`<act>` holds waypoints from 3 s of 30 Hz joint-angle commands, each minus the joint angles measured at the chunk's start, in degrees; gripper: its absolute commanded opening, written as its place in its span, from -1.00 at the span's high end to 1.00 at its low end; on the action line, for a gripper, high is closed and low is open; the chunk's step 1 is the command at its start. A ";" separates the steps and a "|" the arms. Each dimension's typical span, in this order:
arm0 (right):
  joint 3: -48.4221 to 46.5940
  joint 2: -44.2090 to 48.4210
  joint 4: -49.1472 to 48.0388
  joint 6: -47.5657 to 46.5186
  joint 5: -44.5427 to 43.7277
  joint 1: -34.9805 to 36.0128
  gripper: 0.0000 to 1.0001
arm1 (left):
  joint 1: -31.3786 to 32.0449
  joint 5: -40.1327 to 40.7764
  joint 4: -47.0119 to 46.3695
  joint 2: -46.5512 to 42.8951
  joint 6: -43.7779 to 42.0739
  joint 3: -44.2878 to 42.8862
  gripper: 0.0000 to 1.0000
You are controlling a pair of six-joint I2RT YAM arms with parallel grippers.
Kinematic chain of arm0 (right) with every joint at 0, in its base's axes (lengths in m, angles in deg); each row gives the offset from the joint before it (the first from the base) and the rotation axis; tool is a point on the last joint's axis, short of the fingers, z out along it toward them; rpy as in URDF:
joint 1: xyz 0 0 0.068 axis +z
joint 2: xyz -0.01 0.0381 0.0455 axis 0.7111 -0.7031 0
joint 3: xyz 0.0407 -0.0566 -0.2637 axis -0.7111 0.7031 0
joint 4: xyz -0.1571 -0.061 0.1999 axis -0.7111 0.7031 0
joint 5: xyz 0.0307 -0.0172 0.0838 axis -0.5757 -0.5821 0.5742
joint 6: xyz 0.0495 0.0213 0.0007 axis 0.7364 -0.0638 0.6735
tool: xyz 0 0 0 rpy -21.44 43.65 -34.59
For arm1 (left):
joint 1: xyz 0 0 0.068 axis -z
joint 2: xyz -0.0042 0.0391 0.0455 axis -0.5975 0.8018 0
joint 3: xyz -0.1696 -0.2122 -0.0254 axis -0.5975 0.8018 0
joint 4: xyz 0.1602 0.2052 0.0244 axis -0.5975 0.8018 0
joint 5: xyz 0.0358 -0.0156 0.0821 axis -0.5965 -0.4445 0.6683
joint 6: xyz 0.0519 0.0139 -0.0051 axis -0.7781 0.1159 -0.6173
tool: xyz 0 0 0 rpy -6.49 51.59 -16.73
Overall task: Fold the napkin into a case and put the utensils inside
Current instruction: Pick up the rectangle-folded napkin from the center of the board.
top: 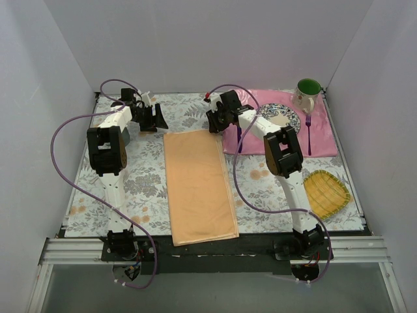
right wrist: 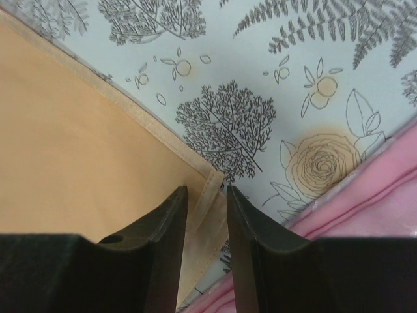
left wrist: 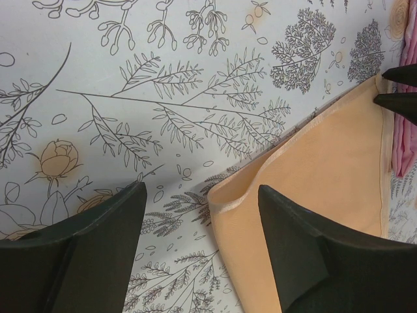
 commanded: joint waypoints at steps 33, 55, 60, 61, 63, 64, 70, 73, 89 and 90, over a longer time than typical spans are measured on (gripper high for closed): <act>-2.28 -0.34 -0.06 -3.99 -2.56 2.69 0.97 | -0.93 -1.69 -0.08 -1.99 -0.20 1.04 -0.40; -1.13 6.43 -2.09 -2.23 -2.47 2.60 0.97 | -0.84 -1.78 -1.05 -3.48 0.50 0.96 -0.59; -0.79 8.27 -0.77 -1.96 -2.65 2.25 0.97 | -1.01 -2.39 -2.45 -5.50 1.47 1.92 -0.86; -0.35 8.80 -0.77 -2.05 -2.82 2.07 0.97 | -1.01 -2.65 -2.63 -5.85 1.64 2.18 -0.86; 1.15 8.98 -0.85 -2.75 -3.43 1.46 0.97 | -1.01 -3.44 -3.07 -6.38 1.91 2.62 -0.81; 1.41 8.63 -0.68 -3.02 -3.61 1.28 0.97 | -0.93 -3.79 -2.98 -6.47 1.82 2.54 -0.76; 1.24 5.91 0.64 -3.89 -4.14 0.75 0.97 | -1.01 -4.32 -1.57 -5.33 1.29 2.45 -0.72; 2.72 5.29 -0.15 -5.04 -5.90 0.75 0.97 | -0.93 -4.32 -1.40 -5.32 0.77 2.89 -0.68; 2.47 1.60 -2.17 -5.75 -8.45 0.31 0.97 | 0.92 -7.65 -0.17 -1.02 -0.81 0.69 -0.09; 1.95 1.51 -2.26 -5.57 -8.45 0.23 0.97 | 1.09 -7.93 -0.08 -1.28 -1.08 1.13 -0.10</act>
